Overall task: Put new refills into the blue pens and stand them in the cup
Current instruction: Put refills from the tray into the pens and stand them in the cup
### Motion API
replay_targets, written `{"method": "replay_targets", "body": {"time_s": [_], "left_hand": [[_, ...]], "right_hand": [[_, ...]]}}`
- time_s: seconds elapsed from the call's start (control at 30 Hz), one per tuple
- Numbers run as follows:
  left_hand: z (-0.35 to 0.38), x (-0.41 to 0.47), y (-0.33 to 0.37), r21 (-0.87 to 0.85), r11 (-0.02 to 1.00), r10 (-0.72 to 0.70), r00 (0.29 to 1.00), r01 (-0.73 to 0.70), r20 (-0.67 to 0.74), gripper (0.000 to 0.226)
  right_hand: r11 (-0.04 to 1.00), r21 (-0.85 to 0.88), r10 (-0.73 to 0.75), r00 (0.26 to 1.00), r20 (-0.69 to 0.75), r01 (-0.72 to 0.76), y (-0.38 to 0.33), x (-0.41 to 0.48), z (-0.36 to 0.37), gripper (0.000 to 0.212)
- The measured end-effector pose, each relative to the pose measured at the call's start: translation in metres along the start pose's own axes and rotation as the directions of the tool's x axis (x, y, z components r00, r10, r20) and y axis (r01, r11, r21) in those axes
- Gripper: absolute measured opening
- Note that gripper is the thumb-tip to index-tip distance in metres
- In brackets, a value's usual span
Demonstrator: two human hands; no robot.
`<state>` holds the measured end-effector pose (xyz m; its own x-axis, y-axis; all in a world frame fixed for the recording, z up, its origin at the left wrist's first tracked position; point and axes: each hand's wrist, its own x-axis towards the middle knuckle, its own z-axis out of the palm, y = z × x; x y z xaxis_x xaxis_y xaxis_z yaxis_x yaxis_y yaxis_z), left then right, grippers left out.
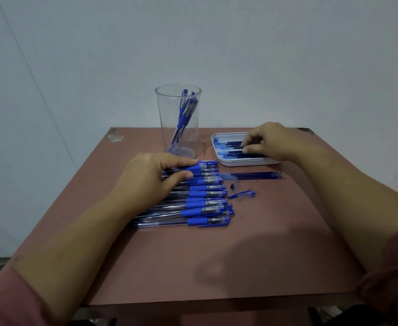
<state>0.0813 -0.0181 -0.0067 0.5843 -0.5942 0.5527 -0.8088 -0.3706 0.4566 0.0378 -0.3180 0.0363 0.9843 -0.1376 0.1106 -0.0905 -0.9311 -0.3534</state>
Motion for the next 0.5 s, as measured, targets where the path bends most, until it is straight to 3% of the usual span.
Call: {"method": "replay_targets", "body": {"time_s": [0.5], "left_hand": [[-0.001, 0.0, 0.003, 0.004, 1.0, 0.025, 0.999, -0.024, -0.028, 0.031]], "right_hand": [[0.906, 0.261, -0.213, 0.891, -0.401, 0.334, -0.041, -0.089, 0.012, 0.016]]}}
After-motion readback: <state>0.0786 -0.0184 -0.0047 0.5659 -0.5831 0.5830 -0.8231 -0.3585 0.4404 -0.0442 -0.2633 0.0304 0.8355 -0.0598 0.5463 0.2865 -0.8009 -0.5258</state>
